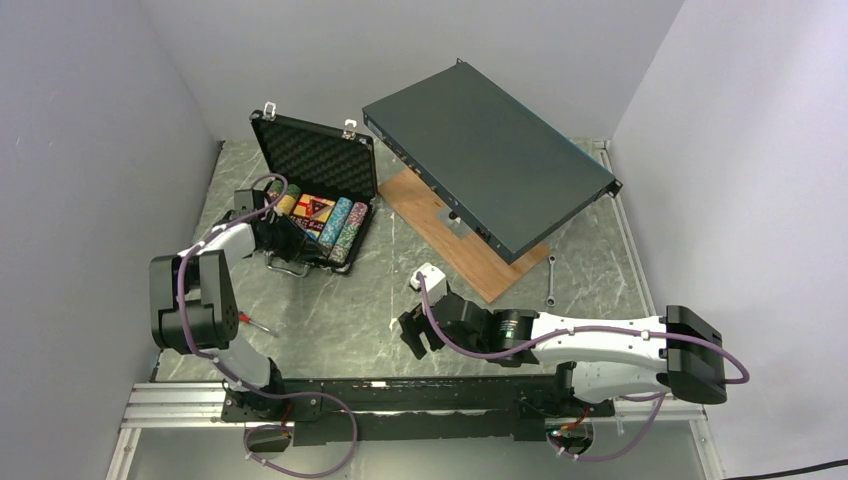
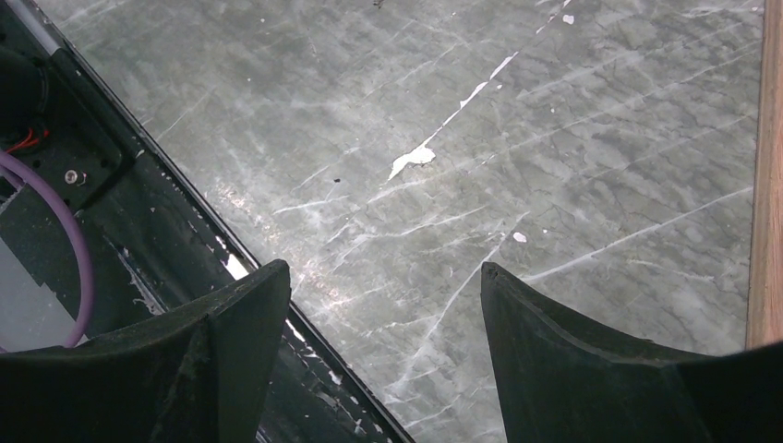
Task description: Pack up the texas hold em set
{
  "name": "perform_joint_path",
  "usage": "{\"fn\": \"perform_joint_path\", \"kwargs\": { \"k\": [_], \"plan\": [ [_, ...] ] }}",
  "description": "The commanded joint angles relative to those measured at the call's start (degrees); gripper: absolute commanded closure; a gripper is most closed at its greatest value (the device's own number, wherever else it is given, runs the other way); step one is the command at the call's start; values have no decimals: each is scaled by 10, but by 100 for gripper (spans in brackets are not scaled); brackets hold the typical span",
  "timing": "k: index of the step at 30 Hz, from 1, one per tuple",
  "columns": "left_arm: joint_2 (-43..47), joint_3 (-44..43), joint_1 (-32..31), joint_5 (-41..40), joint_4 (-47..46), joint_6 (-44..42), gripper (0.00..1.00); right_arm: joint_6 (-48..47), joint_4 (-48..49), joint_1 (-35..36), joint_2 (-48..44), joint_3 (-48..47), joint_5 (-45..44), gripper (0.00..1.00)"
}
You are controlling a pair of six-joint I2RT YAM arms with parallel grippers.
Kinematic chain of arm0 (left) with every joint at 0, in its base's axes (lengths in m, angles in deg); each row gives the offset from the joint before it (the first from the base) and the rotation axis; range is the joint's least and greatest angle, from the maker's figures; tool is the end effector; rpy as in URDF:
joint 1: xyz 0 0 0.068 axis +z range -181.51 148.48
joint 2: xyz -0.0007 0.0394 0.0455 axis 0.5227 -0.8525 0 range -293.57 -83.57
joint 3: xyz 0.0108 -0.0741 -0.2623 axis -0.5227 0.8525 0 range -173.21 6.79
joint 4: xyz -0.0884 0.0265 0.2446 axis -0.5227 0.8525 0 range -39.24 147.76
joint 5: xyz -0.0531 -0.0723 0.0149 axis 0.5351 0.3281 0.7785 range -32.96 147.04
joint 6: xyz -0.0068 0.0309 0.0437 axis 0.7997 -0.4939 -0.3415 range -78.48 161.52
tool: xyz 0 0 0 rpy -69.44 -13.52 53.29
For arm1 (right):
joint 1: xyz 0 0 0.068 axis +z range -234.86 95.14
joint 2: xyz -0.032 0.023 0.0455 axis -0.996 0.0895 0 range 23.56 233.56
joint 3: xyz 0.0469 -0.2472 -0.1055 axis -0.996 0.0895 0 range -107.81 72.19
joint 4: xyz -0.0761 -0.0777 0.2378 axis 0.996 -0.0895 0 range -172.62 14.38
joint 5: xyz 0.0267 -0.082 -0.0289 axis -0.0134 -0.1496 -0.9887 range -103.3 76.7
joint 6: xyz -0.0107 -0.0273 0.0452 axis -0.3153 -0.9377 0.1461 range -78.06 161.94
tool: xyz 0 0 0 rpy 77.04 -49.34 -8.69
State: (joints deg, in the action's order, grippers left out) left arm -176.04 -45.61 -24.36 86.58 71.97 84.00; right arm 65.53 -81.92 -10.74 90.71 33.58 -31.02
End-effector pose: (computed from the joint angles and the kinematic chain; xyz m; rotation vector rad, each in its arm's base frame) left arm 0.3077 0.0210 0.1733 -0.9627 2.5139 -0.8834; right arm 0.0788 0.2376 0.2307 -0.7812 2.0770 0.6433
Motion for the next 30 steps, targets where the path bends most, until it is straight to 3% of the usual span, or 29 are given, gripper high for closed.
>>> {"fn": "perform_joint_path", "kwargs": {
  "k": [1, 6, 13, 25, 30],
  "plan": [
    [-33, -14, 0, -9, -24, 4, 78, 1, 30, 4, 5, -22, -8, 23],
    [-28, -29, 0, -20, 0, -7, 78, 4, 30, 6, 0, -18, -9, 23],
    [55, -1, 0, -78, 5, -5, 77, 4, 26, 6, 2, -22, -12, 23],
    [-21, -27, -6, -40, -9, 11, 75, 17, 18, 8, -8, -22, -24, 23],
    [21, -37, -7, -51, 19, -7, 71, 24, -4, 9, -2, -34, -48, 21]
  ]
}}
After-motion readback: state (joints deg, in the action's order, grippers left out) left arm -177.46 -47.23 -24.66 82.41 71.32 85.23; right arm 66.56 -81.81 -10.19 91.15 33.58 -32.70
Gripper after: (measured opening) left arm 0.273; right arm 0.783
